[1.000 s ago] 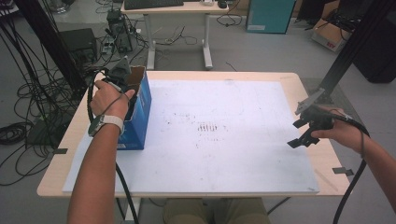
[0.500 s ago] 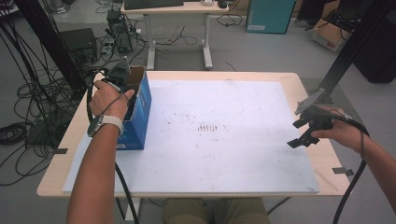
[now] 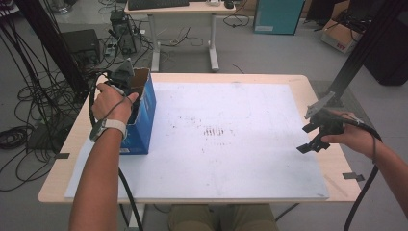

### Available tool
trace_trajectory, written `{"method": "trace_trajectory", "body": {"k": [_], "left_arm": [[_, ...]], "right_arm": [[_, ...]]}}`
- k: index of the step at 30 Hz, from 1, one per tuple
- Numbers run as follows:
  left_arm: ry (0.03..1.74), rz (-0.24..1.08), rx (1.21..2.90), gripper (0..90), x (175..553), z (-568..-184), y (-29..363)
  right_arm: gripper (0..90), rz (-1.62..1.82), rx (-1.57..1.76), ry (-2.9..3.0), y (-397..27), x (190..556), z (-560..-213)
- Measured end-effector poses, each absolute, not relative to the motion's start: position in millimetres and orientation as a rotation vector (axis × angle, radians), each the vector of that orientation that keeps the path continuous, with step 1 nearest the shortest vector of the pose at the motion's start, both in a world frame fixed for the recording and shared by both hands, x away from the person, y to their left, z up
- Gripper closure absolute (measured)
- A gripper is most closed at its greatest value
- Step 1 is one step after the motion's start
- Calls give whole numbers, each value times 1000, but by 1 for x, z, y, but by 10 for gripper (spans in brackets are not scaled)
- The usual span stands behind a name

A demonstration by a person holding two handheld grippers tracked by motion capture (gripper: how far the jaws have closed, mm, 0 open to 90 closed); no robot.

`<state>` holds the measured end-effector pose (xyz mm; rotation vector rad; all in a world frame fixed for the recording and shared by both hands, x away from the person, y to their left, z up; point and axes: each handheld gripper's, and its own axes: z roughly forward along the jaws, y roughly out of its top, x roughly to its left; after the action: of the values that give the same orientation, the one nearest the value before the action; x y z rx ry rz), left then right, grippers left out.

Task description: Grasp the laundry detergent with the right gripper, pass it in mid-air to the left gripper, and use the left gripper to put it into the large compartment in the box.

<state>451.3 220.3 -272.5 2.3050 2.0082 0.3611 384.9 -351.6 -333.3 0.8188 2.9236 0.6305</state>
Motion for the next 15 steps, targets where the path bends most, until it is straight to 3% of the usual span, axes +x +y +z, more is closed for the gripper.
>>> {"method": "trace_trajectory", "body": {"k": [15], "left_arm": [[2011, 359, 2306, 375, 451, -272, 220]], "right_arm": [[76, 614, 806, 2935, -349, 385, -332]]}}
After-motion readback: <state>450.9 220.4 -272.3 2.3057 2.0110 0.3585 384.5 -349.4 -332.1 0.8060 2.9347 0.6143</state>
